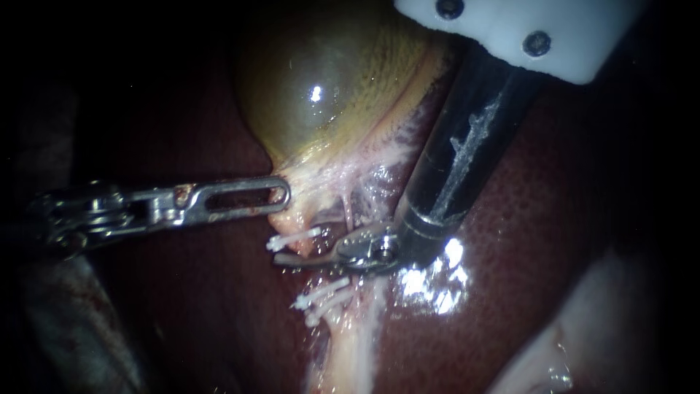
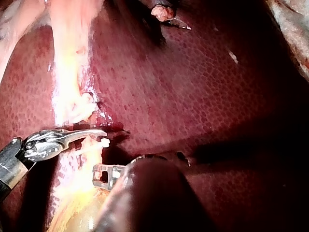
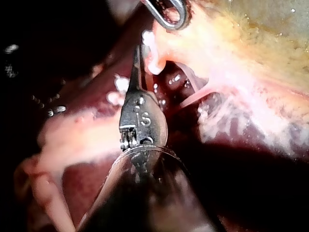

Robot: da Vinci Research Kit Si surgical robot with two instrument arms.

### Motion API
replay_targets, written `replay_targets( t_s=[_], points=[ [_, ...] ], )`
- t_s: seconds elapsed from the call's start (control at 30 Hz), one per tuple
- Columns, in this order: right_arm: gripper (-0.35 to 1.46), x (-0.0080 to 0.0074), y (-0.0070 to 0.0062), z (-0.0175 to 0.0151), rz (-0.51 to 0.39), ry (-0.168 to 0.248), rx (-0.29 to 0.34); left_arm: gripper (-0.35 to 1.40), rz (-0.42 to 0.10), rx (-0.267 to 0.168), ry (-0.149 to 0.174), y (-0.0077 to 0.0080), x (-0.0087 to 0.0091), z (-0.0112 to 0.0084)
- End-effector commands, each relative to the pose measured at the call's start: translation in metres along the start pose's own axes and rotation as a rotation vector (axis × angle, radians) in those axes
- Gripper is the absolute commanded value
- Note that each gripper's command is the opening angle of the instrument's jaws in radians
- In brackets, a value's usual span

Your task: Go back from the cut left tube

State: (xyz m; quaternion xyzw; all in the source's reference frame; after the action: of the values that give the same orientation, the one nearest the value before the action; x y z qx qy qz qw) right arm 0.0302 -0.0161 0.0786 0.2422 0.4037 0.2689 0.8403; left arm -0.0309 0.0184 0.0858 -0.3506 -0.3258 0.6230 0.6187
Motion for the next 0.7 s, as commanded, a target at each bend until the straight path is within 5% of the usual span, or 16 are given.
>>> replay_targets(
  t_s=[0.03,0.5,0.7],
  points=[
    [-0.35,0.0,0.0,0.0,0.0,0.003,0.0,-0.35,0.0,0.0,0.0,0.0,0.0,0.0],
    [-0.35,0.0002,-0.0006,0.0002,0.001,0.02,0.015,-0.35,0.0,0.0,0.0,0.0,0.0,0.0],
    [0.64,0.0005,-0.0011,0.0006,0.002,0.027,0.013,-0.35,0.0,0.0,0.0,0.0,0.0,0.0]
  ],
)
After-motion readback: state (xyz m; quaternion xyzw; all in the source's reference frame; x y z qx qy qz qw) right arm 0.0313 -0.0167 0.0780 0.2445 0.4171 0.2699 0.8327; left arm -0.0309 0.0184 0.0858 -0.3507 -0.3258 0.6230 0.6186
